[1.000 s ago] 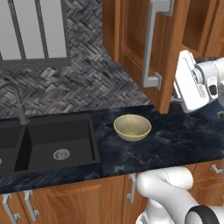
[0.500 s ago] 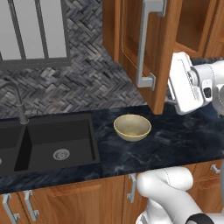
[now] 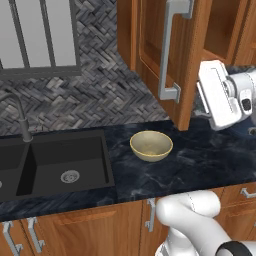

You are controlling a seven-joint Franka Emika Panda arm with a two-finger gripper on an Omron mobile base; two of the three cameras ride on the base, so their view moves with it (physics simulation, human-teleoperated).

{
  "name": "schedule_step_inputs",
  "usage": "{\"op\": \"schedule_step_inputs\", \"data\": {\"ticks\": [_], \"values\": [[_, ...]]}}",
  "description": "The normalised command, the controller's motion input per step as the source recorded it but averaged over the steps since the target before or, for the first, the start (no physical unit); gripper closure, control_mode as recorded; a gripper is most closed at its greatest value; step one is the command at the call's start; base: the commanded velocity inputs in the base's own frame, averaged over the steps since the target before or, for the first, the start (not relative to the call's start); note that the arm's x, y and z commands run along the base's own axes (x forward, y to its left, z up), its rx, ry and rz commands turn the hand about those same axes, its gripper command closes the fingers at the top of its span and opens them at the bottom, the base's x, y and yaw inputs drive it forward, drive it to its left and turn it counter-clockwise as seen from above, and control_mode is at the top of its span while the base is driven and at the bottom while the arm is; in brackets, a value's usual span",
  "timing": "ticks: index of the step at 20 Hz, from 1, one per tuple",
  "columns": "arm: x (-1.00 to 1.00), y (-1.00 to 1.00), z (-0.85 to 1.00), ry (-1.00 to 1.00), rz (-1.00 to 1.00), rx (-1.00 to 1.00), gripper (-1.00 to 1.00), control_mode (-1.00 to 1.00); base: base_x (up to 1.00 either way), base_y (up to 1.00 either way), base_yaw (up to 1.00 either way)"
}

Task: Open the cabinet and setup a tea strainer by placing it in the bowl upright.

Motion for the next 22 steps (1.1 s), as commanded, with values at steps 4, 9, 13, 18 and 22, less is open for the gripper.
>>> {"op": "schedule_step_inputs", "data": {"ticks": [4,9,13,18,22], "values": [[0.21,-0.43,-0.01,-0.13,0.0,-0.12,-1.0,-1.0,0.0,0.0,0.0],[0.36,-0.35,-0.22,-0.25,0.06,-0.19,-1.0,-1.0,0.0,0.0,0.0],[0.26,-0.34,-0.56,-0.52,0.18,-0.24,-1.0,-1.0,0.0,0.0,0.0],[0.23,-0.52,-0.54,-0.61,0.33,-0.28,-1.0,-1.0,0.0,0.0,0.0],[0.0,-0.42,-0.27,-0.7,0.43,-0.29,-1.0,-1.0,0.0,0.0,0.0]]}}
